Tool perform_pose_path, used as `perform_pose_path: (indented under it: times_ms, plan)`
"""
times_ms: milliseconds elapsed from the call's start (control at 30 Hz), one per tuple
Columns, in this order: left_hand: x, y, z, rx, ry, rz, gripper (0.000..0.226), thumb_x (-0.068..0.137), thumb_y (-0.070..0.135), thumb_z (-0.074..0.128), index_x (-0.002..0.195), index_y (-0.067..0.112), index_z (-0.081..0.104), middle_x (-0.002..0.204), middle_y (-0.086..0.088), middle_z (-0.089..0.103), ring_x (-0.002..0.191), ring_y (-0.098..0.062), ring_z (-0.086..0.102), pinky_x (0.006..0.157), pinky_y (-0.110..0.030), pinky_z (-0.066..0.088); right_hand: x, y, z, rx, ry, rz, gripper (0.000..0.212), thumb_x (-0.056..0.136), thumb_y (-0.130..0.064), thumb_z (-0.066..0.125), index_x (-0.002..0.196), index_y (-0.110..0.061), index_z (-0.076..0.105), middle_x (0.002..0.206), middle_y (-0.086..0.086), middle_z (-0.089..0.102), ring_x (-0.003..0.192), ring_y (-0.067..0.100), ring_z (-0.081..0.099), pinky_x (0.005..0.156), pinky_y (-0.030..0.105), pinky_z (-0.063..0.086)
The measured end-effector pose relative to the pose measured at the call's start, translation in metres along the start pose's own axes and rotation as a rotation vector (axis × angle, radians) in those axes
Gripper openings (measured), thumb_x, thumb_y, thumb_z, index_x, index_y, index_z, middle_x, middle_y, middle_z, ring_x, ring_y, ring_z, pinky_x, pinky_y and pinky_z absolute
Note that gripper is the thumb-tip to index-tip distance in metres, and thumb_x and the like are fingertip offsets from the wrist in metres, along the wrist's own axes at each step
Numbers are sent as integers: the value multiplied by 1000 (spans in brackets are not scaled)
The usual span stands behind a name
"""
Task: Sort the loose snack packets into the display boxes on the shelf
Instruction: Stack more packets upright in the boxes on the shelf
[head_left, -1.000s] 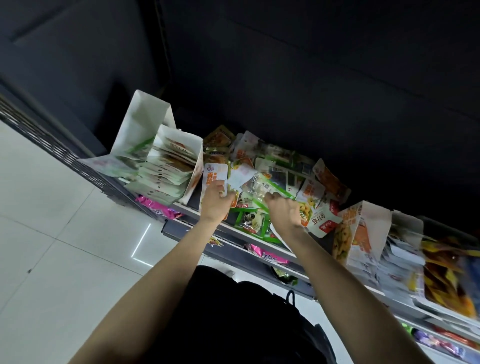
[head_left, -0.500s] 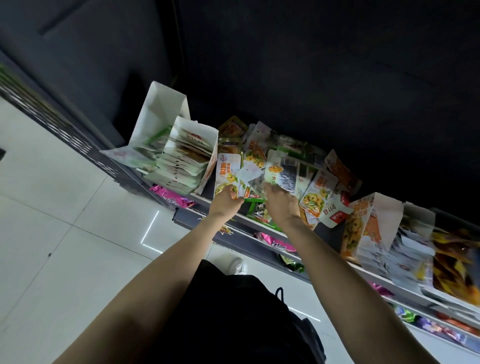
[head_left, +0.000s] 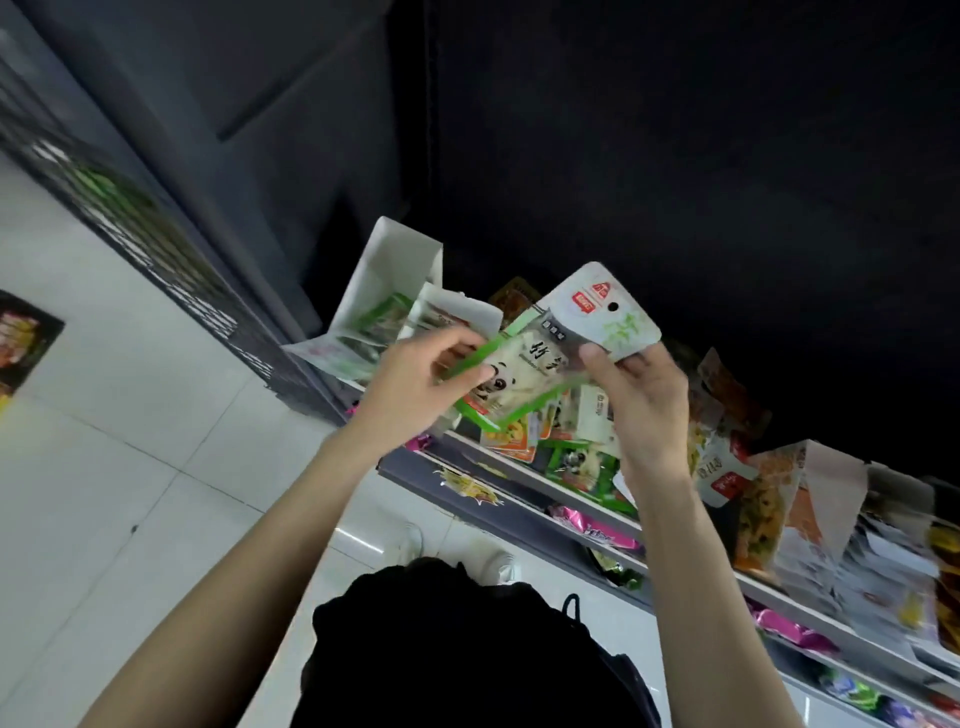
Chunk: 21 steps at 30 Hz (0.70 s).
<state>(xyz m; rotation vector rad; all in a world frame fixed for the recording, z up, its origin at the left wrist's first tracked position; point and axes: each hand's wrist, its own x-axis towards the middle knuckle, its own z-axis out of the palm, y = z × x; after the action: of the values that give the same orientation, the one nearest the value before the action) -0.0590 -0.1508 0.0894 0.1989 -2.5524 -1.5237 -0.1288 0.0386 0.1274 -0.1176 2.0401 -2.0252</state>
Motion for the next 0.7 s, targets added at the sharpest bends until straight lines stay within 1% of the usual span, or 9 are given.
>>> perform_pose_path:
  times_ms: [133, 233, 267, 367, 500, 567, 600, 667, 700]
  plan:
    - [11, -31, -68, 313, 355, 176, 27, 84, 35, 65, 94, 10, 69, 91, 3, 69, 81, -11, 63, 75, -33, 54, 10, -2, 60, -250, -84, -216, 12, 85, -14, 69, 95, -17, 63, 90, -10, 69, 86, 2, 68, 76, 21, 55]
    - [21, -59, -90, 385, 560, 137, 24, 85, 30, 67, 96, 9, 70, 96, -2, 68, 88, -19, 61, 76, -39, 52, 18, 14, 111, -375, -13, -417, 12, 87, -12, 67, 97, -8, 64, 82, -20, 63, 77, -12, 63, 70, 8, 50]
    - [23, -65, -92, 375, 590, 115, 24, 86, 29, 67, 99, 10, 70, 98, -3, 67, 90, -20, 61, 77, -39, 52, 21, 20, 124, -418, 13, -481, 12, 88, -12, 67, 97, -6, 64, 80, -18, 63, 75, -11, 62, 66, 8, 50]
    - [22, -76, -84, 301, 568, 33, 26, 87, 24, 65, 110, 11, 67, 106, -5, 64, 91, -20, 62, 78, -39, 54, 31, 43, 149, -527, 55, -577, 9, 88, -10, 66, 93, -4, 64, 76, -2, 69, 68, 5, 65, 58, 16, 53]
    - [19, -87, -78, 98, 489, -82, 34, 88, 12, 64, 121, 10, 60, 114, -6, 61, 97, -11, 62, 89, -34, 53, 40, 69, 169, -739, 34, -719, 3, 83, -5, 66, 85, -4, 64, 65, 6, 67, 53, 19, 65, 42, 29, 52]
    - [17, -89, -79, -2, 384, -185, 43, 89, 8, 62, 130, 9, 52, 115, -7, 61, 99, -7, 58, 93, -23, 49, 43, 77, 178, -869, -30, -796, 14, 73, 5, 71, 83, -3, 64, 61, 5, 64, 47, 18, 61, 38, 23, 48]
    - [15, -90, -80, -29, 330, -246, 45, 90, 9, 60, 134, 10, 48, 113, -5, 61, 98, -6, 56, 88, -16, 47, 43, 79, 182, -940, -67, -826, 22, 66, 9, 73, 82, -4, 64, 61, 3, 63, 47, 17, 59, 39, 20, 44]
    - [10, -93, -83, -38, 272, -333, 41, 91, 11, 57, 131, 15, 48, 105, -2, 61, 94, -9, 56, 80, -19, 45, 42, 86, 188, -1054, -127, -860, 34, 53, 12, 74, 80, -7, 65, 65, 2, 63, 51, 17, 60, 42, 18, 42]
    - [7, -98, -85, -38, 261, -364, 38, 91, 11, 56, 128, 16, 49, 102, -2, 61, 93, -11, 57, 81, -23, 45, 43, 90, 191, -1098, -156, -860, 38, 49, 12, 75, 80, -8, 65, 68, 2, 65, 55, 18, 61, 43, 20, 45]
